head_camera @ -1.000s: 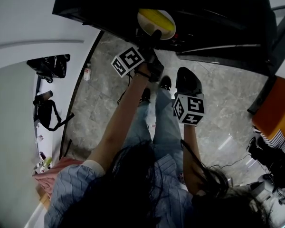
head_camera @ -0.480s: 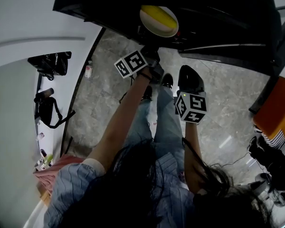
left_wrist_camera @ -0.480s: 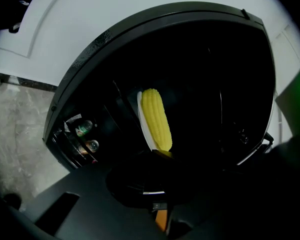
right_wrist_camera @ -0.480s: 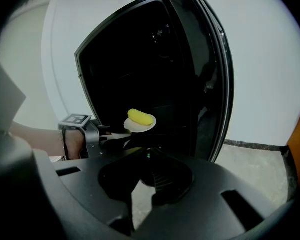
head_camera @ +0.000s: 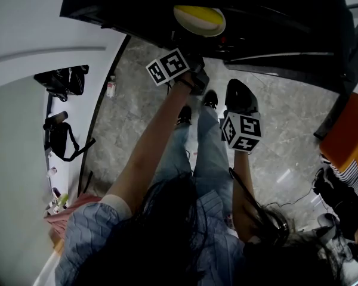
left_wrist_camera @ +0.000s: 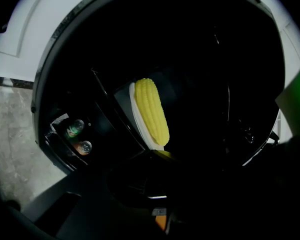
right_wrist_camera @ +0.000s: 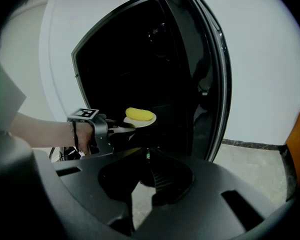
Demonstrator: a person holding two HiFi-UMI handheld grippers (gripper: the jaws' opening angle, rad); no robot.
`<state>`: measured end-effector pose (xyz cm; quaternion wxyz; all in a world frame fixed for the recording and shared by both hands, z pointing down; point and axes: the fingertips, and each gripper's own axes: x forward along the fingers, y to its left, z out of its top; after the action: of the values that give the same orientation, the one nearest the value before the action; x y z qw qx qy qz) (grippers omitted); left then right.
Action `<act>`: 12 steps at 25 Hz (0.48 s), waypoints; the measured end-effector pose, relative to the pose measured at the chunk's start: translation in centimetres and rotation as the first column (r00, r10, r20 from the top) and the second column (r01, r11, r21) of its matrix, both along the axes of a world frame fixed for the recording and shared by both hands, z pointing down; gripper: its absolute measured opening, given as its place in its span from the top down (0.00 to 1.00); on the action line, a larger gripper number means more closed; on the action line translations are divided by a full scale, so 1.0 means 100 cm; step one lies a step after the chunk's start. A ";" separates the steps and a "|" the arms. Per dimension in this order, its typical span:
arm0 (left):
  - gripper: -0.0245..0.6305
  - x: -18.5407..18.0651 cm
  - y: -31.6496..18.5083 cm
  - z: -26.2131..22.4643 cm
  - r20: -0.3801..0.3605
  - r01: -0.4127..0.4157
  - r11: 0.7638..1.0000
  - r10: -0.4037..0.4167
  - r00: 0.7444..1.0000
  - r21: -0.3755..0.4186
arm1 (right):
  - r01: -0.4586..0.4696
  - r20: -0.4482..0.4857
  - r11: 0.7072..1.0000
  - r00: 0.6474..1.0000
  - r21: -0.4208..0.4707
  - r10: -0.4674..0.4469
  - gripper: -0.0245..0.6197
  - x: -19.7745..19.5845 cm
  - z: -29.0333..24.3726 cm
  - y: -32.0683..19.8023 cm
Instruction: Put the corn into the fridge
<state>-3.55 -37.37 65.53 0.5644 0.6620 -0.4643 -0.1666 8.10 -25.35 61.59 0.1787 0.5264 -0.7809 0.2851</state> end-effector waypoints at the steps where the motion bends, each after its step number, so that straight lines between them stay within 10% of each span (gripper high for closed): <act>1: 0.94 0.002 -0.003 0.000 -0.002 -0.010 1.000 0.010 1.000 0.003 | -0.001 -0.002 1.000 1.000 0.001 0.001 0.92 0.001 0.000 0.000; 12: 0.94 0.008 -0.006 -0.005 0.042 -0.103 0.994 0.101 0.994 0.032 | -0.027 -0.013 1.000 1.000 0.007 0.027 0.92 0.008 -0.005 0.006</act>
<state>-2.74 -37.99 65.07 0.5513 0.6976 -0.4382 -0.1321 8.90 -24.80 61.04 0.1780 0.5393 -0.7735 0.2813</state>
